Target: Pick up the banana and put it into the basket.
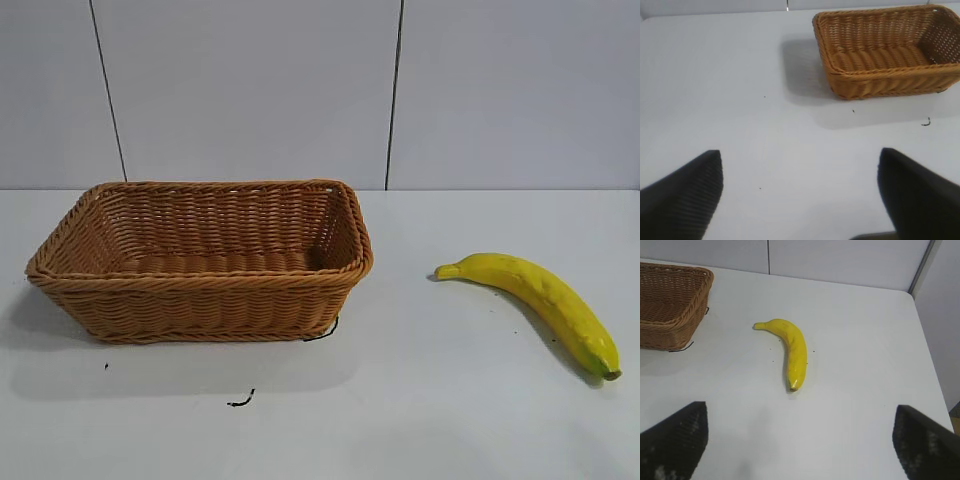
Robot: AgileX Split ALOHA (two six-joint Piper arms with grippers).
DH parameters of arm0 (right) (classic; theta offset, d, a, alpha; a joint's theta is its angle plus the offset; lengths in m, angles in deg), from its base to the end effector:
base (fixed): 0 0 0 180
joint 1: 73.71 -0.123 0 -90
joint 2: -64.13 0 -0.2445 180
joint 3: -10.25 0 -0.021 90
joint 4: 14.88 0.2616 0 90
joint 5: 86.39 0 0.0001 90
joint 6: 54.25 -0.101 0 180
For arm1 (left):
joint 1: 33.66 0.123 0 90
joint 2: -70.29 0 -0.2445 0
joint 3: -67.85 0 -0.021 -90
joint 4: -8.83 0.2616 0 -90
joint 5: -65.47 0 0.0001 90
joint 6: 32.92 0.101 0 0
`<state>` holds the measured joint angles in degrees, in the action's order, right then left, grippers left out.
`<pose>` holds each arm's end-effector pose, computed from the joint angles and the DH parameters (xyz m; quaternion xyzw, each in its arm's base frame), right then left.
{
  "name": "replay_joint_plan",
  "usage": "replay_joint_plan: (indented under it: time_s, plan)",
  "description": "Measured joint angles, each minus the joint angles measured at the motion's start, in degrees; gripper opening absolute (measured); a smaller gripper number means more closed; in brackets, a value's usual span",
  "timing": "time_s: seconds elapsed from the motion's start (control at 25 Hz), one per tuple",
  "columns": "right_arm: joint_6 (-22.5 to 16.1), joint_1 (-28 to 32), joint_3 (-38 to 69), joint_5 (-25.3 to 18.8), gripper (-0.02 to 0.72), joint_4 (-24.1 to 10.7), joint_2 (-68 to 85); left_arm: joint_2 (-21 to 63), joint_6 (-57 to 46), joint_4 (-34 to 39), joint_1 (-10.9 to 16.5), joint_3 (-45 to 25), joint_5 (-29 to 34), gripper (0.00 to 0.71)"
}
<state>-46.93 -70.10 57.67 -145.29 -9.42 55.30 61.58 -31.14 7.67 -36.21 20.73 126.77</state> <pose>0.0558 0.0047 0.2806 -0.0284 0.8427 -0.0036 0.5377 0.0527 -0.0041 0.2782 0.0327 0.8526 -0.0136 0.5214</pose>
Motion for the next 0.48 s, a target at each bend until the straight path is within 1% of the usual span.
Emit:
replay_joint_plan:
  time_s: [0.48]
  plan:
    - [-0.2,0.0,-0.2,-0.1,0.689,0.0,-0.6,0.0,0.0,0.0,0.0,0.0,0.0,0.635]
